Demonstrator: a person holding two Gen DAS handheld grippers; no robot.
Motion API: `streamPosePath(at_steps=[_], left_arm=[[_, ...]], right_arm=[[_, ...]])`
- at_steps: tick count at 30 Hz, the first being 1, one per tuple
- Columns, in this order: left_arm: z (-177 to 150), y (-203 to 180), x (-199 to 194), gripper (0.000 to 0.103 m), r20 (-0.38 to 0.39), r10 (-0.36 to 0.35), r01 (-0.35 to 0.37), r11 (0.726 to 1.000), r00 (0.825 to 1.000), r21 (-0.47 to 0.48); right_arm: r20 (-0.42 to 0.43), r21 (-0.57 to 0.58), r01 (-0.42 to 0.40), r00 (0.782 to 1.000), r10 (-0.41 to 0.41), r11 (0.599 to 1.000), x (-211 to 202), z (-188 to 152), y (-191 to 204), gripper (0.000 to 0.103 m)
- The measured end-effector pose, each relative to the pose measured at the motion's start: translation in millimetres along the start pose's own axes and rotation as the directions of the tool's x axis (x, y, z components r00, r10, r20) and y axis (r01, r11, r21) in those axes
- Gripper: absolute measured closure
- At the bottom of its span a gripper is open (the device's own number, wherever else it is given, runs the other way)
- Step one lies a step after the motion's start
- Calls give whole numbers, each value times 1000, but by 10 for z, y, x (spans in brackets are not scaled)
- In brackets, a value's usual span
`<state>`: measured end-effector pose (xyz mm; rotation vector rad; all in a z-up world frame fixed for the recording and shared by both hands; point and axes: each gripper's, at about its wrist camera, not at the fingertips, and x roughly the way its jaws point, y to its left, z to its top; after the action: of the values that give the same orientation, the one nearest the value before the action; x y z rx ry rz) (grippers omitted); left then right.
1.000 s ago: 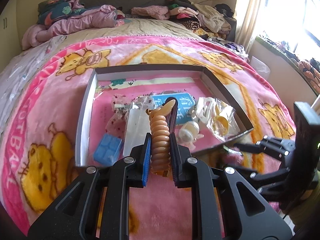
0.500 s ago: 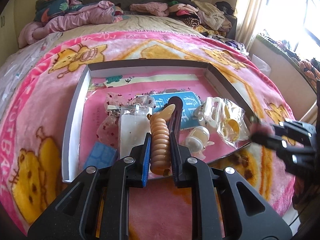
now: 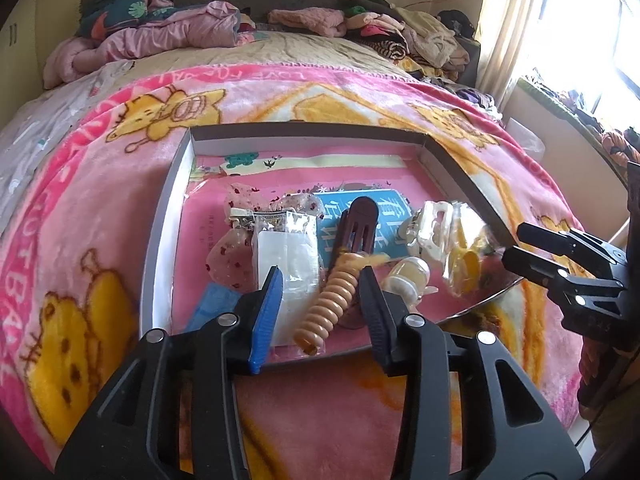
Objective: Organize jewelry
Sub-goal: 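Open both tools to release the items and withdraw from the box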
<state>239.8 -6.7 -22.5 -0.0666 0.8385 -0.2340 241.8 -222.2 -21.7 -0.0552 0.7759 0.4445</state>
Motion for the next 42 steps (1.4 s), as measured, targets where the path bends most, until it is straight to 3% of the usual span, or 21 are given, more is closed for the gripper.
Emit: streamPosePath(at_steps=[5, 8, 12, 23, 42], left_arm=[[-12, -41, -133, 62, 18, 3, -3, 1000, 1000, 1], [-23, -60, -259, 50, 33, 7, -6, 1000, 999, -4], [-49, -77, -411, 43, 48, 13, -12, 1000, 999, -11], [-282, -120, -832, 13, 88, 36, -31, 998, 995, -56], [-585, -116, -1047, 11, 88, 77, -69, 993, 993, -91]], right_arm=[[30, -5, -5, 1000, 5, 1000, -200, -3, 61, 31], [58, -6, 1, 998, 0, 1000, -342, -10, 103, 19], [89, -10, 1, 996, 0, 1000, -519, -29, 168, 9], [119, -24, -2, 993, 5, 1000, -818, -159, 360, 7], [97, 52, 16, 995, -21, 999, -950, -408, 463, 6]])
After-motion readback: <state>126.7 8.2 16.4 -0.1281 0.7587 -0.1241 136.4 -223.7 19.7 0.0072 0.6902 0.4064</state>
